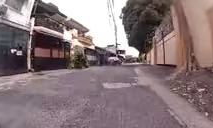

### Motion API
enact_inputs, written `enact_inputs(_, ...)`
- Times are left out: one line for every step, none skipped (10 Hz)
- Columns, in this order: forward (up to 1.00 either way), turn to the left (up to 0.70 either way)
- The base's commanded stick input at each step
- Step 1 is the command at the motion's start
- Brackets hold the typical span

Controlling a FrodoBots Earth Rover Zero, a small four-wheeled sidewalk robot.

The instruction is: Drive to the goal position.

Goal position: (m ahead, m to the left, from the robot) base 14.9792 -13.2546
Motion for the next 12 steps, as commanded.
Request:
enact_inputs(1.00, 0.00)
enact_inputs(1.00, 0.00)
enact_inputs(1.00, 0.00)
enact_inputs(1.00, 0.00)
enact_inputs(1.00, 0.00)
enact_inputs(1.00, 0.00)
enact_inputs(1.00, 0.00)
enact_inputs(1.00, 0.00)
enact_inputs(1.00, -0.31)
enact_inputs(1.00, -0.40)
enact_inputs(1.00, -0.32)
enact_inputs(1.00, -0.06)
